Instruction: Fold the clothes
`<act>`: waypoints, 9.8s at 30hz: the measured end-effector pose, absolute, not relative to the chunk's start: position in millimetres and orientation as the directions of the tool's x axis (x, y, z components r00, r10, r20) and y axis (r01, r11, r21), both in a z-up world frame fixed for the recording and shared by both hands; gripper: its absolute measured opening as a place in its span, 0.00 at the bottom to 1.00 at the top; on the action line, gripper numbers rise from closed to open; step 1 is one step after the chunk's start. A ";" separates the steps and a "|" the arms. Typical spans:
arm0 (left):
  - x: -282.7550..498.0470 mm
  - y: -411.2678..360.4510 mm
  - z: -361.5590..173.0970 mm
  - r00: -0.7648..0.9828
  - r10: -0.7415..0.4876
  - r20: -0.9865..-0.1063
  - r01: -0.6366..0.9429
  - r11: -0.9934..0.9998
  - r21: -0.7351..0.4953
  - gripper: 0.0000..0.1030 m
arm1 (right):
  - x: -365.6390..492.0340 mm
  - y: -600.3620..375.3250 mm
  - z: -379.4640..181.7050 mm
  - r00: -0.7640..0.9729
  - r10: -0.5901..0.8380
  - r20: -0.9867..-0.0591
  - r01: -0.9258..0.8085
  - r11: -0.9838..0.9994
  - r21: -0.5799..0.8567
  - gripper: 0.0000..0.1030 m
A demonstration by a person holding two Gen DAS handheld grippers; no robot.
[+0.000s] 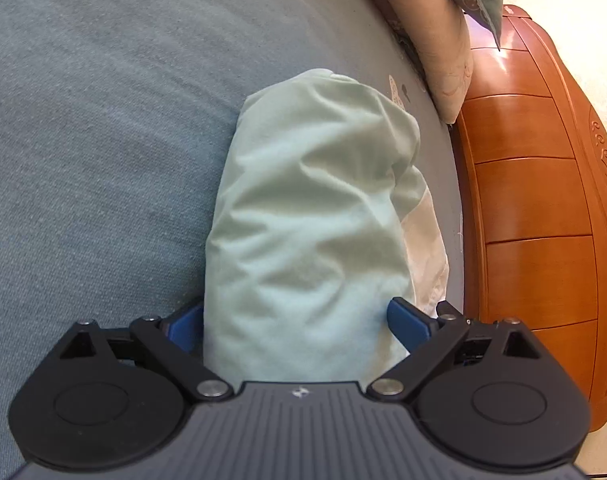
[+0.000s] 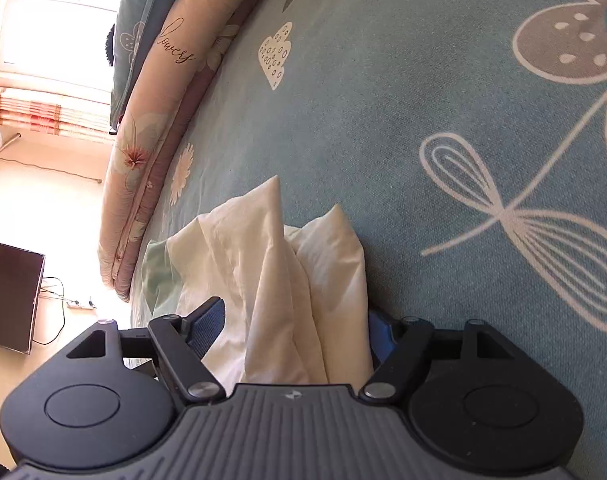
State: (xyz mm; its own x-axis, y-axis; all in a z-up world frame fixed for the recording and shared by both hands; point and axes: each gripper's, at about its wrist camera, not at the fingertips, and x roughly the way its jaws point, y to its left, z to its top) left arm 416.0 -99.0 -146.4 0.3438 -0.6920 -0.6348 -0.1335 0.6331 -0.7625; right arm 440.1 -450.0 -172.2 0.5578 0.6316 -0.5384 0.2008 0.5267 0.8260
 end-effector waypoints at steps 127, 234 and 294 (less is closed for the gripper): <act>317.7 -341.4 -42.2 0.142 -0.625 -0.768 0.799 0.530 -0.283 0.75 | 214.6 -609.5 -44.7 0.582 -0.022 -0.813 0.315 0.927 0.201 0.62; 267.0 -263.8 -53.0 0.460 -0.379 -0.803 0.755 0.643 0.129 0.93 | 278.5 -550.2 -71.8 0.526 -0.192 -0.828 0.449 0.890 0.080 0.79; 290.8 -185.6 117.6 0.135 -0.234 -0.963 0.788 0.615 -0.039 0.95 | 182.3 -227.6 131.5 0.277 -0.304 -0.911 0.787 0.616 0.034 0.88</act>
State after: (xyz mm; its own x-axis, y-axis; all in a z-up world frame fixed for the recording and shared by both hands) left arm 290.8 -185.6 117.6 0.1351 -0.2337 -0.9629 0.7879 0.6145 -0.0386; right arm 182.3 -227.6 131.5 0.2770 -0.3044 -0.9114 0.7872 0.6158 0.0335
